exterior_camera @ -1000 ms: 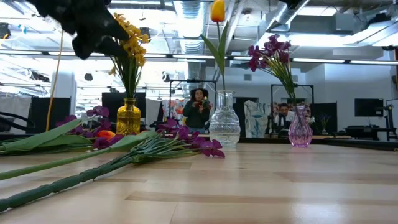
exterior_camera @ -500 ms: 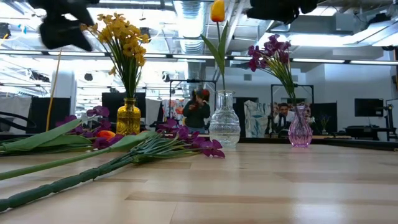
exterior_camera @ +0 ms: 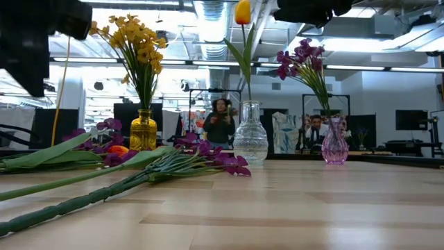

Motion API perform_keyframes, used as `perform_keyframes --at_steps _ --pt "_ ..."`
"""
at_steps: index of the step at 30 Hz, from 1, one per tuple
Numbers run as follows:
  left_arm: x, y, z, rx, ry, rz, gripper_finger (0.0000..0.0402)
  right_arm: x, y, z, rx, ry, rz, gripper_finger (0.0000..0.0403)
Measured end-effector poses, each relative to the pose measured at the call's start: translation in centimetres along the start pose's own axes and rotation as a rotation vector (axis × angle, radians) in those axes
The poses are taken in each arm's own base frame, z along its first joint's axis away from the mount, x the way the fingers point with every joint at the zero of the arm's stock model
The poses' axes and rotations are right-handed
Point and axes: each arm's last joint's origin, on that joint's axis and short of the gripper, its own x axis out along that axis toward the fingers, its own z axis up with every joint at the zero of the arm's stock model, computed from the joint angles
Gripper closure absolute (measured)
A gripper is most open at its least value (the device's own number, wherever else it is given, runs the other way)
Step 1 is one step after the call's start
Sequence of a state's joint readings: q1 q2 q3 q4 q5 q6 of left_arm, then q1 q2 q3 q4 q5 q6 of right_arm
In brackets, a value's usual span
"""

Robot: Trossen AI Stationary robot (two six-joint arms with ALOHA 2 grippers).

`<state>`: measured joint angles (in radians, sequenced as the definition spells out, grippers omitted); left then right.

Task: Sort flowers into vase by color
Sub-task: Put the violet flowers into the pink vase

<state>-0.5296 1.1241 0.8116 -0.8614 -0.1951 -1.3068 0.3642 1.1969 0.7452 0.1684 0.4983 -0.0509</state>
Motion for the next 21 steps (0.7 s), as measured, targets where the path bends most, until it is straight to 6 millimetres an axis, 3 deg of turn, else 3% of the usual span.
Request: perform_keyframes --at_steps 14,21 --pt "6.6 -0.7 -1.1 -0.051 0.058 0.329 0.0172 0.0 0.0 0.0 0.000 0.000 0.000 0.0152" --pt "8.8 -0.6 -1.6 -0.027 0.077 0.424 0.0172 0.0 0.0 0.0 -0.001 0.000 0.000 0.0152"
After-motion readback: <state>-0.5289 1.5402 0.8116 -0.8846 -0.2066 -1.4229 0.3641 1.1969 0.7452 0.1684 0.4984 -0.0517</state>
